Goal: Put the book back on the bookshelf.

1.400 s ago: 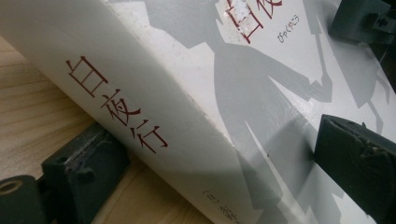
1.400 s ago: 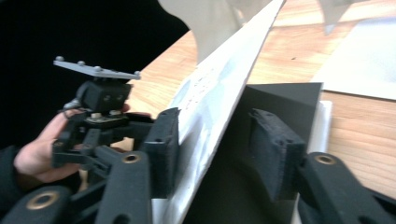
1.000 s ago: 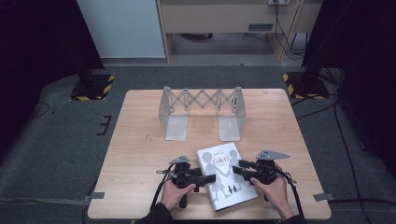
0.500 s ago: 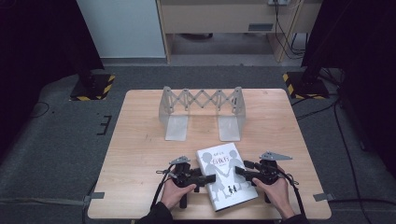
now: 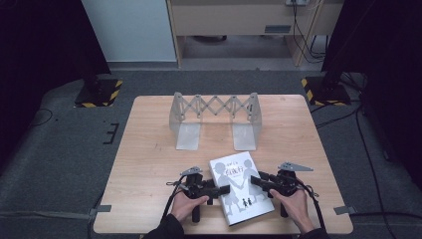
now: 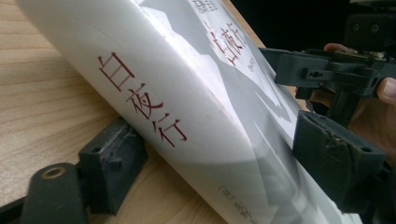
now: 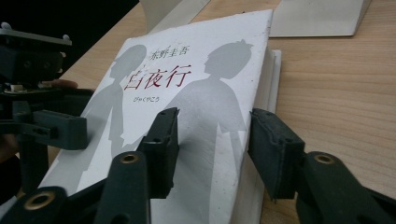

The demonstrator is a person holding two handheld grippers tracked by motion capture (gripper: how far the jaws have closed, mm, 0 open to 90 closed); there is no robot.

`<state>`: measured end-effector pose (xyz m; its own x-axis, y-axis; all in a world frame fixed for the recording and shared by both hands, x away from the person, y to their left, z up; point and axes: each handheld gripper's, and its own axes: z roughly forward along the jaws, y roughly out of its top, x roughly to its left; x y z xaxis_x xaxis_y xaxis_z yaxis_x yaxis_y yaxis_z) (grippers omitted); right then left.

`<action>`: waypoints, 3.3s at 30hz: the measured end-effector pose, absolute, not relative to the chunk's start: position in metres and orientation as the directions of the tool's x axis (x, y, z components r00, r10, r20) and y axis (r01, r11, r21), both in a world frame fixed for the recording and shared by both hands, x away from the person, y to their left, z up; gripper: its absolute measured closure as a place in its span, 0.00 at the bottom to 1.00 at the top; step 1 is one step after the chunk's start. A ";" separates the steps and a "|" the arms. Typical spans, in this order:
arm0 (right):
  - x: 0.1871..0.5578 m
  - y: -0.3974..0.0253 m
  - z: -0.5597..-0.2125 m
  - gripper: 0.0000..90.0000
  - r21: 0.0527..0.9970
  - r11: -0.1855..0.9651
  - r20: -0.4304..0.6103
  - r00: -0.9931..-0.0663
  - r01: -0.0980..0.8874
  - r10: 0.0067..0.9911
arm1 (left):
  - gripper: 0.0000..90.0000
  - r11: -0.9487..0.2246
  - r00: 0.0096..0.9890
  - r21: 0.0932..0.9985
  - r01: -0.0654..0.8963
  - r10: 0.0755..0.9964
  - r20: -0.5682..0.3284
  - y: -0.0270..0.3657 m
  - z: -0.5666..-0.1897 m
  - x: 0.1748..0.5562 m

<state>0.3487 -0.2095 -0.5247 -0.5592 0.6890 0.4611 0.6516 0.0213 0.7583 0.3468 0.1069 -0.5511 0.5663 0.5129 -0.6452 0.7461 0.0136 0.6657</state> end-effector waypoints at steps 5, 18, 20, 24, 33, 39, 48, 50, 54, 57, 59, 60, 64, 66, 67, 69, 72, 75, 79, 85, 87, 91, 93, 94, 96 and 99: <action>0.349 -0.212 -0.523 0.66 0.767 0.012 0.465 -0.567 0.642 0.680 | 0.22 0.031 0.553 0.660 0.751 0.516 -0.654 0.108 -0.552 0.347; 0.345 -0.218 -0.517 0.74 0.784 -0.042 0.495 -0.583 0.619 0.645 | 0.27 0.027 0.614 0.714 0.700 0.489 -0.620 0.106 -0.542 0.350; 0.346 -0.218 -0.518 0.75 0.782 -0.044 0.502 -0.586 0.622 0.635 | 0.27 0.038 0.620 0.713 0.700 0.462 -0.634 0.104 -0.543 0.352; 0.345 -0.216 -0.515 0.75 0.792 -0.041 0.495 -0.602 0.609 0.627 | 0.28 0.056 0.624 0.726 0.685 0.470 -0.625 0.101 -0.540 0.352; 0.347 -0.217 -0.515 0.76 0.793 -0.041 0.496 -0.605 0.608 0.623 | 0.27 0.096 0.604 0.711 0.697 0.457 -0.653 0.097 -0.543 0.358; 0.346 -0.214 -0.514 0.77 0.794 -0.039 0.505 -0.621 0.607 0.599 | 0.32 0.118 0.601 0.698 0.706 0.421 -0.679 0.093 -0.542 0.359; 0.349 -0.217 -0.510 0.65 0.807 -0.036 0.490 -0.634 0.590 0.599 | 0.48 0.183 0.571 0.673 0.717 0.399 -0.717 0.101 -0.528 0.356; 0.349 -0.220 -0.510 0.61 0.808 -0.055 0.494 -0.622 0.587 0.608 | 0.49 0.178 0.574 0.680 0.712 0.411 -0.708 0.103 -0.522 0.356; 0.351 -0.237 -0.509 0.56 0.812 -0.094 0.489 -0.584 0.576 0.647 | 0.53 0.212 0.541 0.645 0.734 0.392 -0.744 0.111 -0.516 0.357; 0.352 -0.249 -0.510 0.47 0.827 -0.099 0.442 -0.529 0.554 0.725 | 0.55 0.222 0.530 0.640 0.735 0.401 -0.747 0.116 -0.510 0.357; 0.353 -0.256 -0.513 0.45 0.823 -0.084 0.411 -0.487 0.562 0.771 | 0.56 0.232 0.522 0.633 0.738 0.398 -0.754 0.120 -0.505 0.356; 0.354 -0.259 -0.515 0.44 0.820 -0.055 0.371 -0.456 0.569 0.809 | 0.57 0.230 0.528 0.639 0.734 0.399 -0.750 0.121 -0.502 0.356; 0.358 -0.266 -0.521 0.37 0.815 0.029 0.250 -0.396 0.578 0.883 | 0.58 0.212 0.563 0.682 0.700 0.424 -0.710 0.124 -0.487 0.353; 0.359 -0.269 -0.524 0.32 0.807 0.054 0.200 -0.359 0.588 0.912 | 0.59 0.195 0.583 0.705 0.682 0.438 -0.684 0.126 -0.481 0.352; 0.360 -0.271 -0.526 0.31 0.799 0.069 0.178 -0.345 0.597 0.921 | 0.59 0.189 0.589 0.714 0.675 0.445 -0.675 0.126 -0.478 0.351; 0.361 -0.275 -0.529 0.29 0.787 0.095 0.141 -0.329 0.610 0.934 | 0.59 0.178 0.598 0.729 0.661 0.461 -0.655 0.128 -0.472 0.350; 0.362 -0.278 -0.531 0.27 0.776 0.120 0.108 -0.317 0.619 0.942 | 0.59 0.169 0.607 0.746 0.644 0.480 -0.633 0.132 -0.464 0.349; 0.363 -0.280 -0.533 0.26 0.764 0.136 0.087 -0.310 0.631 0.947 | 0.59 0.153 0.616 0.770 0.620 0.514 -0.597 0.141 -0.454 0.349; 0.364 -0.281 -0.535 0.24 0.752 0.160 0.063 -0.312 0.640 0.948 | 0.59 0.145 0.608 0.800 0.582 0.575 -0.547 0.153 -0.443 0.349; 0.365 -0.282 -0.537 0.21 0.743 0.172 0.044 -0.303 0.647 0.952 | 0.59 0.140 0.586 0.828 0.543 0.643 -0.492 0.170 -0.434 0.350; 0.365 -0.282 -0.537 0.19 0.740 0.177 0.041 -0.306 0.649 0.951 | 0.59 0.135 0.581 0.838 0.528 0.663 -0.472 0.177 -0.430 0.350; 0.366 -0.279 -0.538 0.16 0.731 0.208 0.015 -0.319 0.650 0.948 | 0.59 0.134 0.565 0.859 0.493 0.702 -0.434 0.188 -0.420 0.351; 0.366 -0.277 -0.538 0.15 0.728 0.221 0.002 -0.324 0.649 0.946 | 0.59 0.132 0.555 0.870 0.476 0.722 -0.413 0.194 -0.415 0.351; 0.366 -0.278 -0.538 0.15 0.728 0.225 0.000 -0.329 0.648 0.944 | 0.59 0.136 0.547 0.873 0.469 0.731 -0.408 0.197 -0.413 0.352; 0.367 -0.278 -0.538 0.14 0.727 0.223 0.003 -0.328 0.649 0.945 | 0.59 0.138 0.533 0.881 0.452 0.751 -0.391 0.204 -0.409 0.353; 0.367 -0.278 -0.538 0.12 0.722 0.216 0.009 -0.321 0.657 0.947 | 0.59 0.140 0.511 0.888 0.439 0.774 -0.374 0.212 -0.404 0.356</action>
